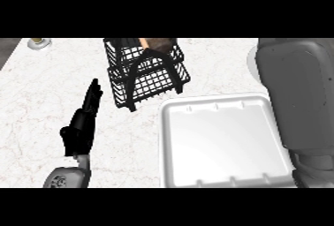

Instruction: Pick the cupcake from the tray and place it in the tiered basket

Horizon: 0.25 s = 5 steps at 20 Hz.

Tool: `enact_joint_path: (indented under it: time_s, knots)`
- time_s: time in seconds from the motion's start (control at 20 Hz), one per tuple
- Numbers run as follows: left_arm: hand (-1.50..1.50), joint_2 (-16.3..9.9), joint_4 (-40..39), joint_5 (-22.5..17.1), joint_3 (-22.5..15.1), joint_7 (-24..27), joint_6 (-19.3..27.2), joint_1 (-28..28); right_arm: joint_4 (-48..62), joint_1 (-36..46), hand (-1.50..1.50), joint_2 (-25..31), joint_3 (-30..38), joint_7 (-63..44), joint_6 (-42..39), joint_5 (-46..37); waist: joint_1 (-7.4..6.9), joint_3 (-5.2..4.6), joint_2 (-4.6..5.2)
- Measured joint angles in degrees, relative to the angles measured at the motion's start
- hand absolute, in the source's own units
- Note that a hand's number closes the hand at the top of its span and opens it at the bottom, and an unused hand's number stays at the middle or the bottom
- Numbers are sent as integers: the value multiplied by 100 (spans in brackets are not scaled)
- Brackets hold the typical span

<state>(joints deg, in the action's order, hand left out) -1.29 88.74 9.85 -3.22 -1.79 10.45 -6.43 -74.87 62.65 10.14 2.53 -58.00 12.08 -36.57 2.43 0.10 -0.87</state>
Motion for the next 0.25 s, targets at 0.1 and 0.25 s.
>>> enact_joint_path:
  time_s: [0.1, 0.25]
  knots:
    - [0, -48, 66, -30, 46, -51, -24, 1, -612, -585, -150, 217, 168, 88, -132, 260, 43, 2, -6]
    - [0, -111, 254, -65, 71, -118, -64, 148, -1619, -1494, -150, 505, 426, 145, -432, 739, 98, 6, -25]
